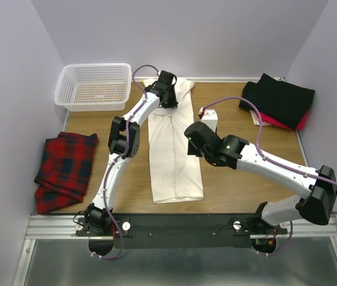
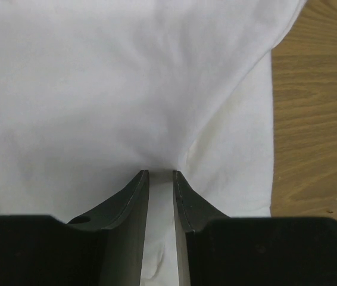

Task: Fold and stack the t-shirts
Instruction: Rotate the tshirt 90 degrees

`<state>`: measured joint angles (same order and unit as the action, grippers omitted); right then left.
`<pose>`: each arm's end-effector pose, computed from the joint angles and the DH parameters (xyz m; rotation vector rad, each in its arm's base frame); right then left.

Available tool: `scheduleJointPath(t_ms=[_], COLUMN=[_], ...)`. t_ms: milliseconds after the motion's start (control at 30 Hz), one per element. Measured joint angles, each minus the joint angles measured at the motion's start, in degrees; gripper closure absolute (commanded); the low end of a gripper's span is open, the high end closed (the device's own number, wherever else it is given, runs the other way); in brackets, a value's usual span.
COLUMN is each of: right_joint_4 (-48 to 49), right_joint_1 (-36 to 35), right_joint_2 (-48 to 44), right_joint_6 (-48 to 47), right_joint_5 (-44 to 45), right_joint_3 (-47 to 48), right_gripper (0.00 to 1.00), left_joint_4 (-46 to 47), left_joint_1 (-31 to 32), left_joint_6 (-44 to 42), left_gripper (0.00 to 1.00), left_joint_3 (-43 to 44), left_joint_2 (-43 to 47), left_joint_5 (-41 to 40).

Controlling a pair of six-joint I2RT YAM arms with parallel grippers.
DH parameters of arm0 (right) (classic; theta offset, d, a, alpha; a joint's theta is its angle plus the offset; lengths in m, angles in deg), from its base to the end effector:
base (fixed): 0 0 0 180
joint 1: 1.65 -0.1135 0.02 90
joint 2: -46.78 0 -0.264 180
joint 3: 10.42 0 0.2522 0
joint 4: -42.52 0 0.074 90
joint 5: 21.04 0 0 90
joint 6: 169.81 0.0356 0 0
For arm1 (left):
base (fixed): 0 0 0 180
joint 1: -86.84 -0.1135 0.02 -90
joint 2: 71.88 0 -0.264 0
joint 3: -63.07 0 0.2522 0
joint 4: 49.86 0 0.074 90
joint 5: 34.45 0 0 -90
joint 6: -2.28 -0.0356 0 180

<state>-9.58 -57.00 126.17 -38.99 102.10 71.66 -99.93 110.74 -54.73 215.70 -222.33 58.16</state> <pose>0.1814 0.2282 0.3060 -0.0390 2.2654 0.1721 0.5252 -0.2345 0.1720 -0.1741 2.4636 -0.5023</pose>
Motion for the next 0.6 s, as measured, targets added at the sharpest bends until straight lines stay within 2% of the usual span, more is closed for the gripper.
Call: scheduleJointPath(t_ms=[167, 267, 433, 600], right_joint_4=[-0.9, -1.03, -1.18, -1.16], right_joint_1=[0.37, 1.03, 3.13, 5.18], right_joint_2=[-0.02, -0.02, 0.0, 1.22], right_joint_6=[-0.33, -0.35, -0.33, -0.31], right_joint_5=[0.98, 1.6, 1.64, -1.03], right_joint_3=[0.0, 0.0, -0.28, -4.0], right_gripper=[0.39, 0.37, 0.36, 0.35], left_joint_4=[4.7, 7.04, 7.67, 8.66], left_joint_1=[-1.29, -1.51, -1.66, -1.64], left_joint_6=[-0.48, -0.87, -2.84, -4.46], left_gripper=[0.69, 0.68, 0.68, 0.68], left_joint_3=[-1.16, -7.23, -20.28, -33.24], left_joint_2=[0.26, 3.82, 17.18, 37.83], left_joint_5=[5.66, 4.92, 0.9, -4.33])
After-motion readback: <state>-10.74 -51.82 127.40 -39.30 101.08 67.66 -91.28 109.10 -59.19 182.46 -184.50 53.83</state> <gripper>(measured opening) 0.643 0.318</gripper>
